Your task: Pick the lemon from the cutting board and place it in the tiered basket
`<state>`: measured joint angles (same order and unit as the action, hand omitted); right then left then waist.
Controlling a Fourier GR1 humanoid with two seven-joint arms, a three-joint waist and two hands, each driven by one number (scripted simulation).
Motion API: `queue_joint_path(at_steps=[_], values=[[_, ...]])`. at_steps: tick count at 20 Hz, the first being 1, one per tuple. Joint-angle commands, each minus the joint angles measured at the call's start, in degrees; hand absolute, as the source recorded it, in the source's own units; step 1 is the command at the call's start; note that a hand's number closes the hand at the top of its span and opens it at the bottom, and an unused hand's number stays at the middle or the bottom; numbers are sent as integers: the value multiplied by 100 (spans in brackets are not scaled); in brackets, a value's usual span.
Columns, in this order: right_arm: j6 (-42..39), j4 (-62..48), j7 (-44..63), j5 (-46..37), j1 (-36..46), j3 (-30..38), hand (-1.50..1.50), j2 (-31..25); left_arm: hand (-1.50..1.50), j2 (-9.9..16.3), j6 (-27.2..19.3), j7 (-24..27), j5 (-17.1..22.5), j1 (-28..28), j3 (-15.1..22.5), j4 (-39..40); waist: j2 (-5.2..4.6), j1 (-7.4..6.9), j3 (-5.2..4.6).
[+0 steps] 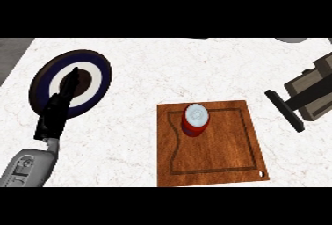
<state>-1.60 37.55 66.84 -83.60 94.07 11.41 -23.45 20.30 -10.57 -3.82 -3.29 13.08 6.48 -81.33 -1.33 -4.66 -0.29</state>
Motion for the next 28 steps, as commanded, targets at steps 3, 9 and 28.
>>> queue_joint_path(at_steps=[3, 9, 28], values=[[62, -997, 300, -205, 398, 259, 150, -337, 0, -114, -107, -195, -135, -23, 93, -124, 29, 136, 18], [-482, -1768, 240, -786, 502, 14, 150, -713, 0, 61, 105, 43, 71, -310, -127, -165, 33, 98, 12], [-1020, -2034, -912, -416, 179, 523, 150, -1540, 0, 64, 74, -98, -71, -352, -375, -256, 127, 369, 29]])
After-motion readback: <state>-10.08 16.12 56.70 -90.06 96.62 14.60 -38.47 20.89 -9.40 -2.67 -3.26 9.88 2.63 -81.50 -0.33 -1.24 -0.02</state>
